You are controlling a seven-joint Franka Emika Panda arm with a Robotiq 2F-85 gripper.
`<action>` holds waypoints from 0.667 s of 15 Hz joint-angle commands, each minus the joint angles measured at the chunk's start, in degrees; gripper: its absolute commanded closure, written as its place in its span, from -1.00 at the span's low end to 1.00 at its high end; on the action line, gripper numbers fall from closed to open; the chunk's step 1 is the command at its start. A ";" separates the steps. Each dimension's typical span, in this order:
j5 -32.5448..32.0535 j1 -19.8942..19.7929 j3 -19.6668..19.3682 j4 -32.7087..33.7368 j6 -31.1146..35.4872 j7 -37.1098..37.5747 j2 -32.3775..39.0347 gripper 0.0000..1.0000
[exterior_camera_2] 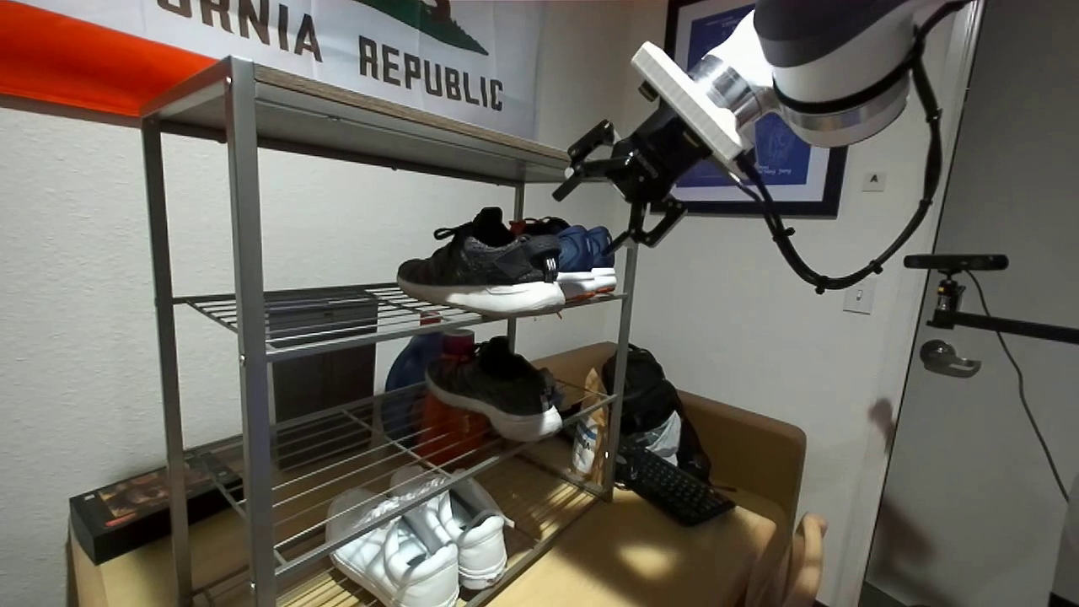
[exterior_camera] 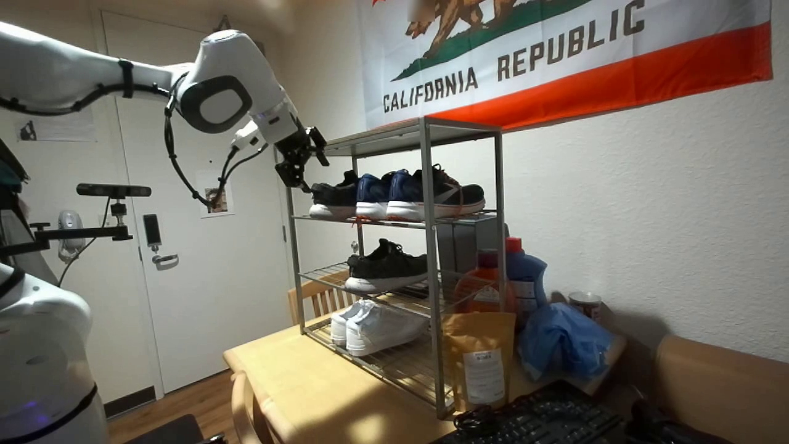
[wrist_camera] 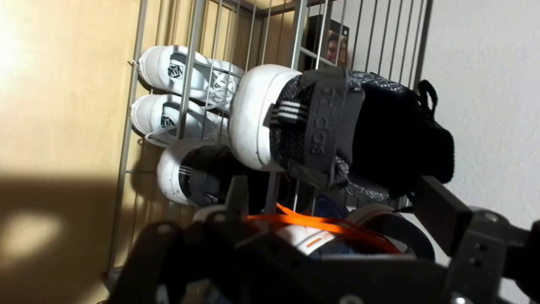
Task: Move the gray shoe from the third to the second shelf of the shoe rack
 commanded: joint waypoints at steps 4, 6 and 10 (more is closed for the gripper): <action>-7.54 0.29 3.15 6.92 -7.75 5.98 7.54 -1.00; -8.73 0.54 3.46 7.40 -9.03 6.40 8.24 -1.00; -9.42 0.80 2.87 8.60 -10.92 6.53 8.99 -0.16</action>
